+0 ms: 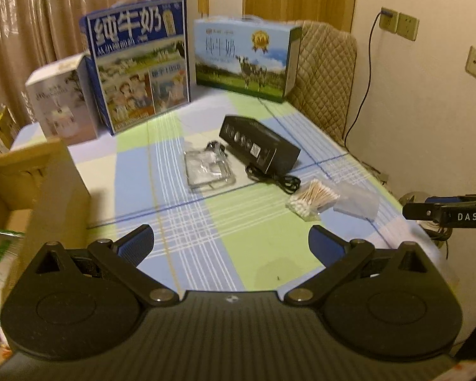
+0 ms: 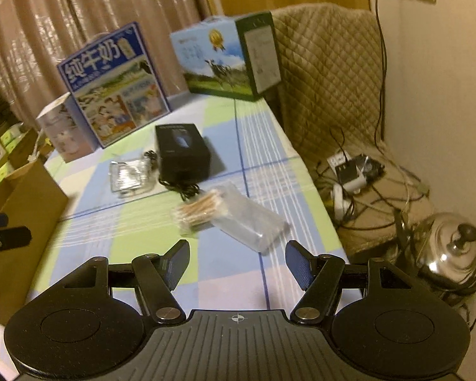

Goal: Organize objects
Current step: 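Move both open tools back toward the remaining table items, then grasp the cotton swab bag with the left tool while the right tool grasps the clear plastic cup, then carry the swab bag and clear cup over the cardboard box with both tools, then open the left tool to drop the swab bag while the right tool drops the cup into the box, then move both open tools back to the items on the table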

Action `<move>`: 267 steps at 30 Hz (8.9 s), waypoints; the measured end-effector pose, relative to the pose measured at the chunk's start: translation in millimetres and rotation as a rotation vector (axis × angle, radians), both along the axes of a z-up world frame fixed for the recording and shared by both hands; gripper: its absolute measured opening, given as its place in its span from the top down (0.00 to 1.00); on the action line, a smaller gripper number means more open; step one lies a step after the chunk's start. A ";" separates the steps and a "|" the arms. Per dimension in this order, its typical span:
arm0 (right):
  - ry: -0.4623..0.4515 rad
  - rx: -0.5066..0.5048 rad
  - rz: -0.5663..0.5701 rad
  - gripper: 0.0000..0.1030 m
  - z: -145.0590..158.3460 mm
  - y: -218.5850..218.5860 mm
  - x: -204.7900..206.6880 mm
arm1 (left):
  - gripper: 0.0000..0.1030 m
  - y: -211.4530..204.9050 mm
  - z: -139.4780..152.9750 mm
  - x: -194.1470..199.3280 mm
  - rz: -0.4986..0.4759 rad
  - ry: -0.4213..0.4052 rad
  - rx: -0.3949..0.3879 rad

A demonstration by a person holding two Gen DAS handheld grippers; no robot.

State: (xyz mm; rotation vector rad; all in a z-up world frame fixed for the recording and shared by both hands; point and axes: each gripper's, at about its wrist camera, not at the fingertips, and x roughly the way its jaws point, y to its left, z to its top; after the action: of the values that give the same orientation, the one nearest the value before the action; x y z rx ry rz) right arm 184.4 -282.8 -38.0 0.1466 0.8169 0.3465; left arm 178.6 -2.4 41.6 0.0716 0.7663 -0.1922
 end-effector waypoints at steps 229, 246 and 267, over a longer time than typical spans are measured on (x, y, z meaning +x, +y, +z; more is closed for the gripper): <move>-0.049 0.122 0.535 0.36 30.0 387.0 -76.7 | 0.39 310.2 19.4 -105.4 0.371 -0.009 -0.031; -0.122 0.134 0.494 0.35 74.5 333.6 -96.1 | 0.33 266.8 51.8 -121.8 0.363 -0.057 -0.025; -0.209 0.112 0.353 0.35 105.7 221.2 -85.1 | 0.06 185.4 84.5 -114.2 0.293 -0.123 -0.045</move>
State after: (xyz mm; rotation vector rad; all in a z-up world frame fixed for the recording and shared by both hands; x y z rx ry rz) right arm 99.3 -61.6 67.7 0.0678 0.6144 0.7293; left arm 64.4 182.9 126.1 -0.0708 0.6408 0.0732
